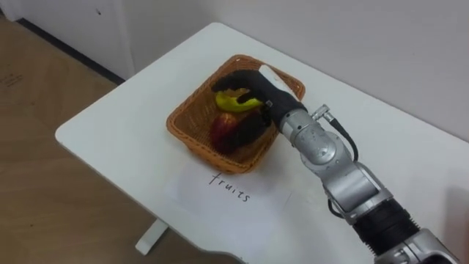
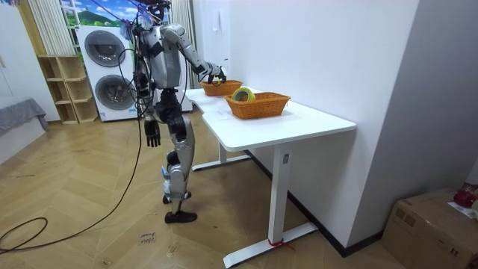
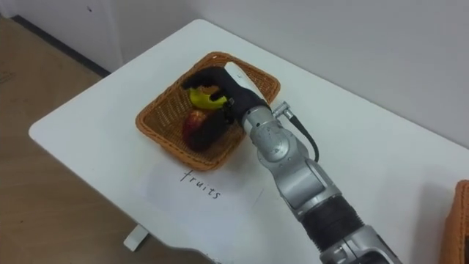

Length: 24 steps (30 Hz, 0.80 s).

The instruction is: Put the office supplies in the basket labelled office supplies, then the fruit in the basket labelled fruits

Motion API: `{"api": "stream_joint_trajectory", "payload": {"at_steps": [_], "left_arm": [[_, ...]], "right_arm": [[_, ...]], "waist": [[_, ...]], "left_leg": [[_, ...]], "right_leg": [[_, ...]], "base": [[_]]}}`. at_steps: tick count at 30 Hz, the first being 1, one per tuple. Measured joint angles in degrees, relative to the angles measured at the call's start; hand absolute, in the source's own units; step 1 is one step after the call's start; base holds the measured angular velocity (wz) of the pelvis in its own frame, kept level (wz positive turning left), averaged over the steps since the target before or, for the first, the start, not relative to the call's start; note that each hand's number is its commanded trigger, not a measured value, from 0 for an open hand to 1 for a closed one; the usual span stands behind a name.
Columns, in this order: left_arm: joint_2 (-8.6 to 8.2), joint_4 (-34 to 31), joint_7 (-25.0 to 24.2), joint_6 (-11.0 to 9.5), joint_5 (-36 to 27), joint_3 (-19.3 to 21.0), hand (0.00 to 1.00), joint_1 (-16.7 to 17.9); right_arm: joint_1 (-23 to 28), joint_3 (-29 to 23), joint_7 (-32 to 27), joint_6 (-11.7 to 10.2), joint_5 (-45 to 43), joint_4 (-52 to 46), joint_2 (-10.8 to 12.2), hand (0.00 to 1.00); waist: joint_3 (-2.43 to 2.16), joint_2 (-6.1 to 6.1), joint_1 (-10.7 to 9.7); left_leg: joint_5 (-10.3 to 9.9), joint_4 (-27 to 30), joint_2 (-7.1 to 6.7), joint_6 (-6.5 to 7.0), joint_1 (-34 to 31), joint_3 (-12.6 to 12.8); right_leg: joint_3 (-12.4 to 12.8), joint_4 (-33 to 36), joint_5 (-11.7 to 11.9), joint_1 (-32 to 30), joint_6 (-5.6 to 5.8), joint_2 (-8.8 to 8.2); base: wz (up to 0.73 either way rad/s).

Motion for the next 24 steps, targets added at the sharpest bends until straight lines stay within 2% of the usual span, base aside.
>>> {"api": "stream_joint_trajectory", "payload": {"at_steps": [12,17,21,24], "left_arm": [[-0.01,-0.1,0.4,-0.1,0.2,0.1,0.0,-0.2],[0.02,-0.2,1.3,-0.1,0.7,0.3,0.0,-1.0],[0.03,-0.2,2.4,-0.1,0.6,-0.1,0.0,-1.3],[0.04,-1.2,2.8,-0.1,0.7,0.0,0.0,-1.3]], "right_arm": [[0.0,-0.1,0.1,-0.2,-0.2,0.0,0.0,0.0],[0.0,-0.5,0.2,-0.6,-1.1,-0.1,-0.1,0.0],[0.0,-1.4,0.2,-0.7,-0.9,-0.5,-0.1,0.0],[0.0,-4.2,0.1,-0.7,-0.6,-1.0,-0.3,0.0]], "waist": [[-0.19,-0.08,-0.2],[-0.6,-0.37,-0.7],[-0.66,-0.32,-2.1],[-0.8,0.06,-3.9]], "left_leg": [[0.0,0.2,0.03,0.01,-0.1,0.3],[0.0,0.3,0.07,0.01,-0.3,0.7],[0.0,0.4,0.05,0.04,-0.2,1.1],[0.0,0.4,0.01,0.06,-0.1,1.2]], "right_leg": [[0.1,0.0,0.0,-0.2,0.0,0.01],[1.6,0.0,0.0,-0.6,-0.01,0.05],[3.1,0.0,0.0,-0.8,-0.01,0.05],[3.1,0.1,0.0,-0.8,-0.02,0.02]], "base": [[0.0],[-0.05],[-0.07],[-0.03]]}}
